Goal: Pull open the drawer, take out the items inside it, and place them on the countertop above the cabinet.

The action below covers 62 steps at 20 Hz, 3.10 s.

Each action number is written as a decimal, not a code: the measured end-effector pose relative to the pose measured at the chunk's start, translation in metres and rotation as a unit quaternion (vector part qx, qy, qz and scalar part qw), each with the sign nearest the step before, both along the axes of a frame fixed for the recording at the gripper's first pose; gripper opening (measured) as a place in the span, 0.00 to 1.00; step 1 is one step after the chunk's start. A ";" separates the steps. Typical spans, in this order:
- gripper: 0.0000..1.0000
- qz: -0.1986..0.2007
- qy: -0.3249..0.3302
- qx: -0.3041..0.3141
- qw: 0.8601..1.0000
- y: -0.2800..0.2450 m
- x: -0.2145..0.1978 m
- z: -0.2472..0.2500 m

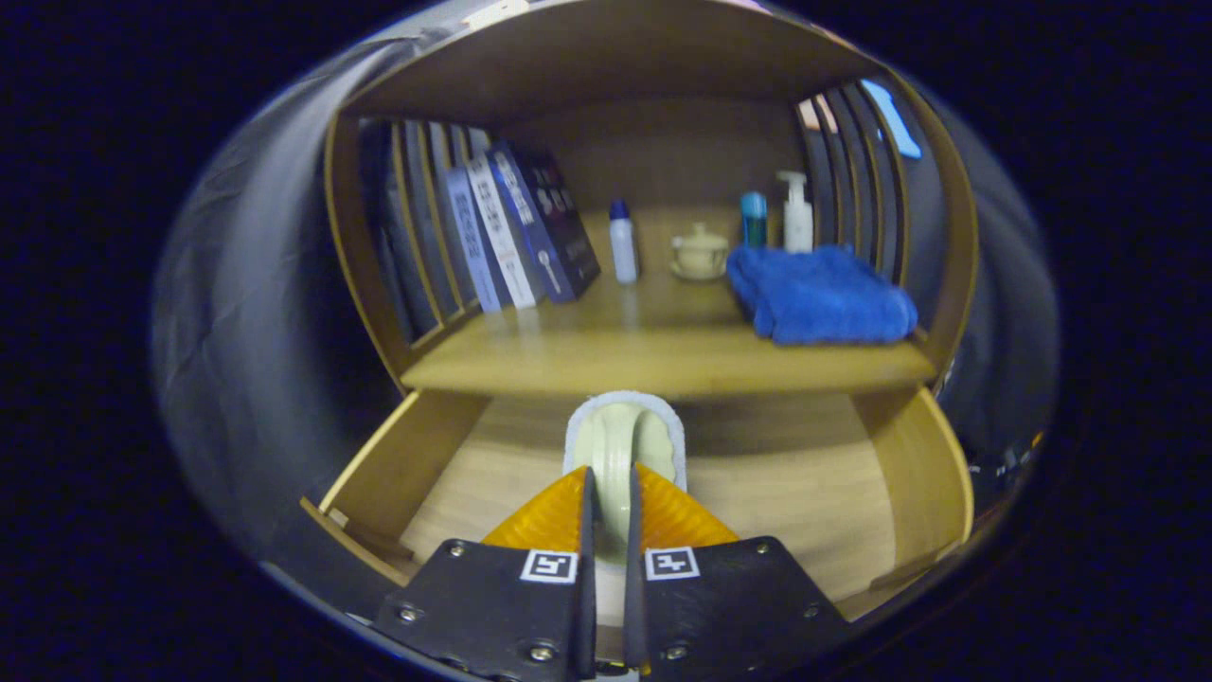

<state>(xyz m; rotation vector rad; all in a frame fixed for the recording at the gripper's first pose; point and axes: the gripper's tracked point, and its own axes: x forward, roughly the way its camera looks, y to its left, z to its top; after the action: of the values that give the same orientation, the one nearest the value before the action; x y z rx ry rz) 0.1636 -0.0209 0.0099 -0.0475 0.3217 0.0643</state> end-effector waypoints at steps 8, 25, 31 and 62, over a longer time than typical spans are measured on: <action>0.12 0.011 -0.213 -0.082 0.974 0.016 -0.015 0.127; 0.12 -0.080 -0.071 0.001 0.994 -0.012 0.114 0.045; 0.12 -0.085 -0.085 0.026 0.992 -0.018 0.139 0.039; 1.00 -0.069 -0.096 -0.033 0.992 -0.001 0.002 0.059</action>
<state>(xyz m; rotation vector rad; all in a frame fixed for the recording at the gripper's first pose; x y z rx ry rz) 0.1660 -0.0215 0.0690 -0.0960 0.1343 -0.0880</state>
